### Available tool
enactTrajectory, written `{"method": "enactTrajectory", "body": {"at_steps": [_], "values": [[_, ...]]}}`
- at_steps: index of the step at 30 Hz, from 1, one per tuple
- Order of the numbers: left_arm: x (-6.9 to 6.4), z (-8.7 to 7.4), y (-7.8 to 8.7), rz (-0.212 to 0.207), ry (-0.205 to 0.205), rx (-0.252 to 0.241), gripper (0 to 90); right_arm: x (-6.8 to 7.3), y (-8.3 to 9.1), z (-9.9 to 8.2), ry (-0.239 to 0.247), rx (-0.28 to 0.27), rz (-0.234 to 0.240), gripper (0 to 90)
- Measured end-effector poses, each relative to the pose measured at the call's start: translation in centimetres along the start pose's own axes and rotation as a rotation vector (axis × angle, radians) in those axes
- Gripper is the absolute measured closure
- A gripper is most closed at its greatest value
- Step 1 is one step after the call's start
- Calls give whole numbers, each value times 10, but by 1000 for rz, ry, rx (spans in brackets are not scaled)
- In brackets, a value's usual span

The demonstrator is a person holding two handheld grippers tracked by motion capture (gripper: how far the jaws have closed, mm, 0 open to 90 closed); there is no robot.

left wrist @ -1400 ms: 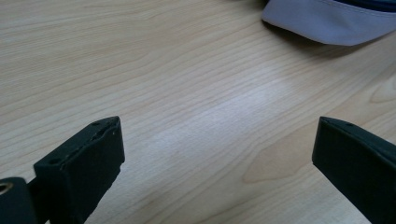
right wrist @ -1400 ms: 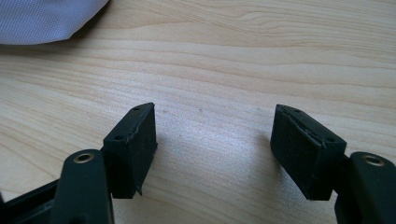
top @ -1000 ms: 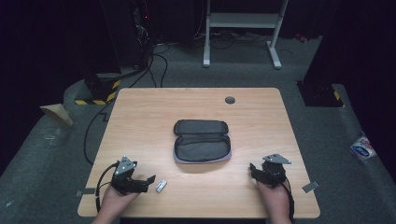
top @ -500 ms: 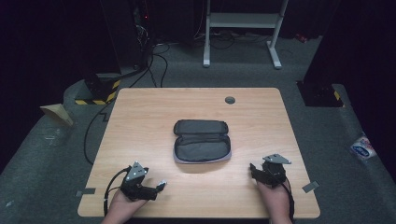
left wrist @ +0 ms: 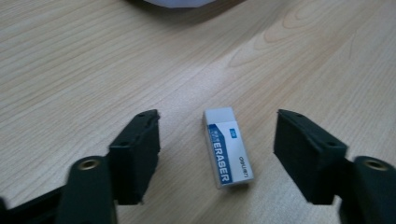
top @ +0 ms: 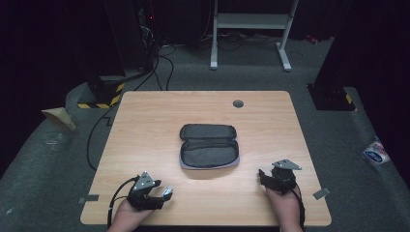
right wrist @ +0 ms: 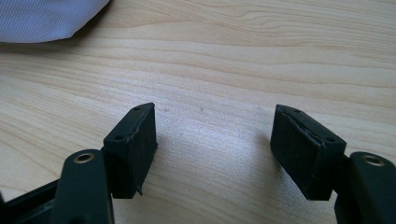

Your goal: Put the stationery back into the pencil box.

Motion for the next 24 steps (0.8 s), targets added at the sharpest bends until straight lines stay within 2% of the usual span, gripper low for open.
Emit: {"method": "enactTrajectory", "body": {"at_steps": [7,16,24], "values": [[-1,-3,1,-10,-9,7,520,0,0,0,0,0,0,311],[-4,-5,-1,-4,-42,23,646,0,0,0,0,0,0,311],[-2,-6,-2,24,-67,26,723,0,0,0,2,-1,0,310]]}}
Point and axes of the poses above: each handheld gripper's, and its own axes: y roughly backward along the jaws, z roughly out of its top, x roughly to its left, the point moved 9 cm from there along -y, roughly forward along the jaws, and after that the axes turned 4 degrees about -x, right-handed, at the moved point
